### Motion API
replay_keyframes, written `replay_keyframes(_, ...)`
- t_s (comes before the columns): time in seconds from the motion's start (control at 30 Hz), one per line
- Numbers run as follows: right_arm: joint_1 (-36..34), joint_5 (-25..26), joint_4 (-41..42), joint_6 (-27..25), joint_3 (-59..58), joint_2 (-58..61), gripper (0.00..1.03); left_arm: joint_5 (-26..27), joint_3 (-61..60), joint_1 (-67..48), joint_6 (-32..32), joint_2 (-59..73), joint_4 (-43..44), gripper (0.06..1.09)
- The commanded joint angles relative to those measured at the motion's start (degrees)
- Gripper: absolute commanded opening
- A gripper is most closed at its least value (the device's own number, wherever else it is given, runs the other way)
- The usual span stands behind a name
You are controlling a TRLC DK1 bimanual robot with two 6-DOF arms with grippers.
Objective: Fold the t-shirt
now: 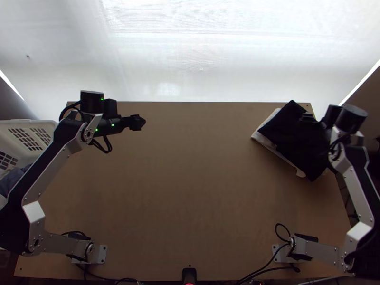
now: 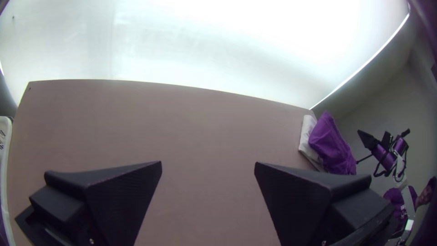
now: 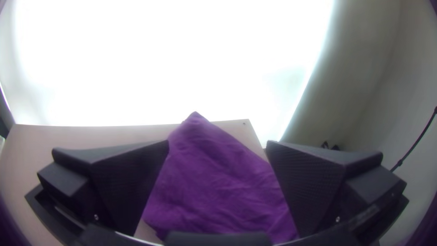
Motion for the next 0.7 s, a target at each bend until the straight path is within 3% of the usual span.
replay_keyframes(0.0, 1.5, 3.6, 26.9, 0.4, -17.4, 7.2, 0.99, -0.8, -3.7, 3.7, 0.6, -4.3, 0.5, 1.05)
replay_keyframes(0.13, -2.5, 3.7, 31.1, 1.7, -22.4, 13.7, 0.99, -0.8, -4.9, 6.4, 1.7, -7.4, -0.8, 1.05)
replay_keyframes(0.4, -1.0, 4.2, 32.0, 1.6, -20.5, 20.1, 0.99, -1.7, -13.9, 11.5, 3.6, -15.0, 1.5, 1.05)
replay_keyframes(0.47, 0.8, 5.9, 28.4, 1.4, -18.5, 15.0, 0.99, -2.3, -15.3, 12.8, 3.3, -17.1, 3.0, 1.05)
replay_keyframes(0.57, 4.1, 5.8, 16.1, 2.2, -12.1, 3.3, 0.99, -4.6, -16.7, 14.4, 3.7, -20.4, 4.9, 1.05)
replay_keyframes(0.67, 8.5, 5.7, 14.5, 2.7, -7.0, -5.8, 0.99, -5.9, -20.9, 17.5, 4.3, -25.2, 11.6, 1.05)
